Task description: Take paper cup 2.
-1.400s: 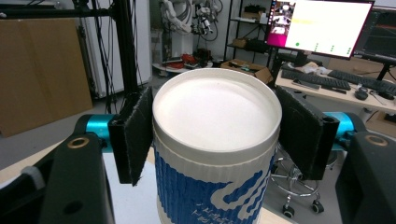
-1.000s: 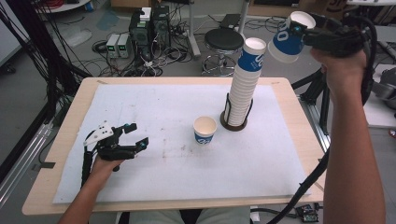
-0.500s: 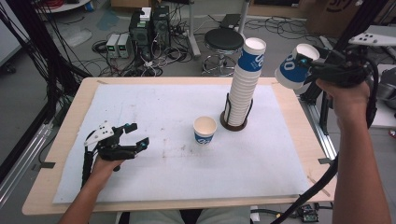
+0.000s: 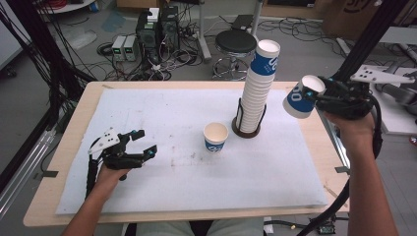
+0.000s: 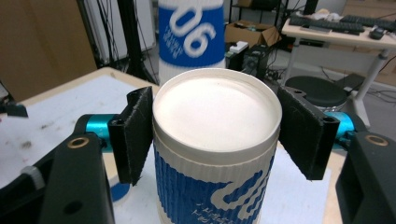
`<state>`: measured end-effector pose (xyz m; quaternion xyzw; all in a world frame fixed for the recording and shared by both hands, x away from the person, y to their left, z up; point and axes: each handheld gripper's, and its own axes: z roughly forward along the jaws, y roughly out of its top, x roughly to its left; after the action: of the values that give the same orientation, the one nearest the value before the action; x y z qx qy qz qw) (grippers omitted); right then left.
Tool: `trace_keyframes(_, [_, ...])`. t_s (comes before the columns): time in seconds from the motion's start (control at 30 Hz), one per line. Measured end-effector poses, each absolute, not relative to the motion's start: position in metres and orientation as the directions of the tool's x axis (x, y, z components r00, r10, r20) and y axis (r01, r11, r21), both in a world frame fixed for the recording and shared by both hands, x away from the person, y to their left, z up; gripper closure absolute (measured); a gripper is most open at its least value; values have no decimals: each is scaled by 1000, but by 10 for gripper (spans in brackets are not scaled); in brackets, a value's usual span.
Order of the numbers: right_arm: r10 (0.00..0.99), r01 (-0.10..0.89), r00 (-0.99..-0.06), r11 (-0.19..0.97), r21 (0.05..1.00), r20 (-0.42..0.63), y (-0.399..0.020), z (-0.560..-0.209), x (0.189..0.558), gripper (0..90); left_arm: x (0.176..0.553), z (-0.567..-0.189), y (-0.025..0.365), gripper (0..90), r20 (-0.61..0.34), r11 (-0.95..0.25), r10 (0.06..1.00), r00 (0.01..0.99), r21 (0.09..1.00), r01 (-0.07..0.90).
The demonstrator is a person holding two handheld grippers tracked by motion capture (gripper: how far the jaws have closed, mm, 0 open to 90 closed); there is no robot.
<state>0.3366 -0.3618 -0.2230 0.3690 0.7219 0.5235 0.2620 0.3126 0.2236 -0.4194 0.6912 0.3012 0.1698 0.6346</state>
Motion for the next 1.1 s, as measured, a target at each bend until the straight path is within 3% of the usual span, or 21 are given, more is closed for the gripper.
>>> trace_keyframes(0.67, [731,267,-682,210,941,30,-323,-296,319,319,311,-419,223,172,-139,-18,623,770,981,191])
trace_keyframes(1.1, [635,209,-773,245,947,6,-285,-316,310,319,309,-420,221,172,-128,-30,618,776,982,185])
